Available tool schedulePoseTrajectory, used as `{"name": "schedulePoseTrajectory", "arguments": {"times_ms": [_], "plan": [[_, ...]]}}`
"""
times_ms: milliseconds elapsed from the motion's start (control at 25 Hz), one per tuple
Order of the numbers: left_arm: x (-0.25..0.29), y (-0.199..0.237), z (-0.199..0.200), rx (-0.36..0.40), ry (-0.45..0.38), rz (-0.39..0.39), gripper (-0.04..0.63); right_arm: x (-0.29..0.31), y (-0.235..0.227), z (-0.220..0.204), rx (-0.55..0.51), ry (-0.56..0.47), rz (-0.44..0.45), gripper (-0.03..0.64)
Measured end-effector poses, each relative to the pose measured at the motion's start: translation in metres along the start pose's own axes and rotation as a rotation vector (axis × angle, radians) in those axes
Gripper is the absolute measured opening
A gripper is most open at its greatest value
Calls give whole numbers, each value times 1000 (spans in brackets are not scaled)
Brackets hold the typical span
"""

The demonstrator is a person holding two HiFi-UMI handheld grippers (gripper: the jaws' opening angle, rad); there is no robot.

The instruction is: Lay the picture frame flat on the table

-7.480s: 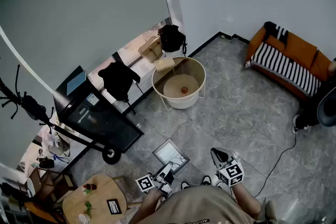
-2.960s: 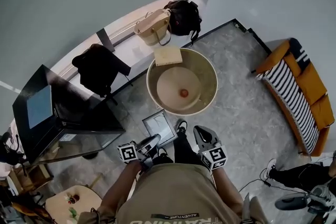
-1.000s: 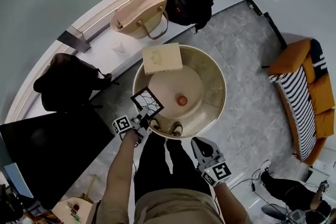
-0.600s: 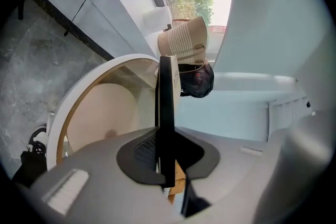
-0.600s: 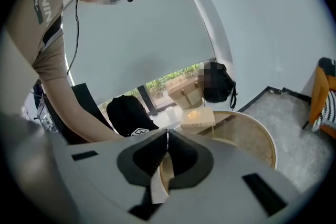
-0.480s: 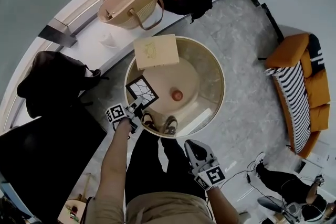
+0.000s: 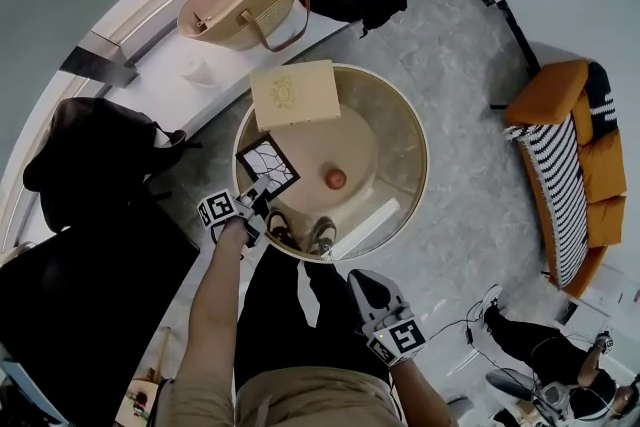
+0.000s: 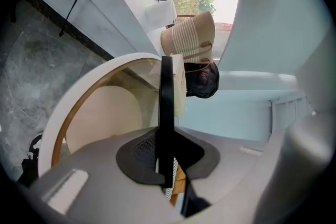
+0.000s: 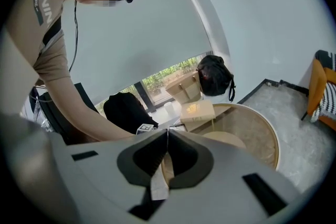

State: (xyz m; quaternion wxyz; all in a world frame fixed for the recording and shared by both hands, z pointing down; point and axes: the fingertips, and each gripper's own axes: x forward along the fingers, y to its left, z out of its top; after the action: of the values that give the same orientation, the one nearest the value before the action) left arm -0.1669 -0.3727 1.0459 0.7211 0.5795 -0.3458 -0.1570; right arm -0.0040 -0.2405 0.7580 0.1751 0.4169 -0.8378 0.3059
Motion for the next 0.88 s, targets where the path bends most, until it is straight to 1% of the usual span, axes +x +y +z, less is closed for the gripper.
{"name": "schedulePoseTrajectory", "arguments": {"times_ms": [80,160,240,320,360,440,480,520,600,720,800,880], "plan": [[1,6,2,2,-1,25,49,3,-1,0,10,4,-2,8],[-1,15,2,12,1,76,49,6,-2,0,17,8,0,8],[-3,23,2,50,6,136,49,7,-2,1,18,8,5,8],[-5,25,2,106,-4,186,52,6,-4,1,24,9,7,8],[-5,24,3,128,-14,206,64,5,-4,1,27,10,8,8],[-5,23,4,161,-38,250,156,4,-5,0,32,14,11,8],[-5,23,5,180,-47,280,189,4,-5,-1,35,16,12,8],[-5,23,6,204,-56,316,199,3,-5,-1,38,18,14,8],[-8,23,8,279,-72,405,213,1,-5,-2,41,17,19,8],[-14,25,14,423,-90,554,225,0,-7,-2,36,16,29,8],[-17,26,16,492,-96,623,225,-1,-7,-1,45,17,35,8],[-24,27,20,549,-118,692,225,-3,-9,-1,53,15,35,8]]}}
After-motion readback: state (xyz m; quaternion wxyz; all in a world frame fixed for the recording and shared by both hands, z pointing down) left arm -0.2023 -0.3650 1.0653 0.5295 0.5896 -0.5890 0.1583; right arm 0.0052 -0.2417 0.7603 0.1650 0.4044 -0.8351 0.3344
